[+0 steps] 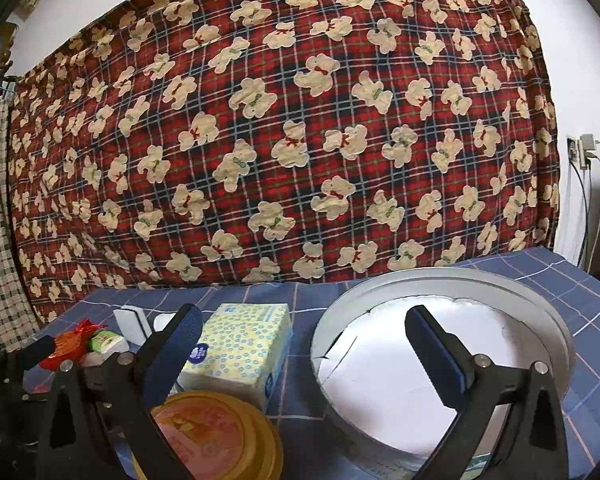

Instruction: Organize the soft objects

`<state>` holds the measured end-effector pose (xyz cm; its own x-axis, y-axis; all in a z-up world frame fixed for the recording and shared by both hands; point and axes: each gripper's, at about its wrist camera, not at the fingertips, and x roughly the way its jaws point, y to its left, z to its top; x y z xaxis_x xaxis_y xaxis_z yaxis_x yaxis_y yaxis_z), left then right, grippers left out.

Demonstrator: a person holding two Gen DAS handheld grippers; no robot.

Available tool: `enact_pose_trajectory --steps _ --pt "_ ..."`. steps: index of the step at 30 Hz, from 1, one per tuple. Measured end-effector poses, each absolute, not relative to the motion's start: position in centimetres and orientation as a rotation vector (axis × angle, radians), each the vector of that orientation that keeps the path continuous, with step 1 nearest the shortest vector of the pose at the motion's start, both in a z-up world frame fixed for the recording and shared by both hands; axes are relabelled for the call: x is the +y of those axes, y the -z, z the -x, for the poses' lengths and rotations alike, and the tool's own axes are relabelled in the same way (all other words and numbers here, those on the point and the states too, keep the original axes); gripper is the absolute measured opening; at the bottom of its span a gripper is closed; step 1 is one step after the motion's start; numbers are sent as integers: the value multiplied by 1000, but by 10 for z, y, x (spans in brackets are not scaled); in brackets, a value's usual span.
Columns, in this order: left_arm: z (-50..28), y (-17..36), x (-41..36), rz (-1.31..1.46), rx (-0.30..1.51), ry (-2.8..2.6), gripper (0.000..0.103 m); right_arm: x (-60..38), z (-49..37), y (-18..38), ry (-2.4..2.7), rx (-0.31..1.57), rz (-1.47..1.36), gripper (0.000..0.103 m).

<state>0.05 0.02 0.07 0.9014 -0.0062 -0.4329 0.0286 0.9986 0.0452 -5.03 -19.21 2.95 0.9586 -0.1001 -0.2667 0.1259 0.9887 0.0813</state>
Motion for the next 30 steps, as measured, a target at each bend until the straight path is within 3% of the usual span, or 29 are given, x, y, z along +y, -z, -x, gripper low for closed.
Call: enact_pose_trajectory --steps 30 --pt "2 -5 2 -36 443 27 103 -197 50 -32 157 263 -80 103"
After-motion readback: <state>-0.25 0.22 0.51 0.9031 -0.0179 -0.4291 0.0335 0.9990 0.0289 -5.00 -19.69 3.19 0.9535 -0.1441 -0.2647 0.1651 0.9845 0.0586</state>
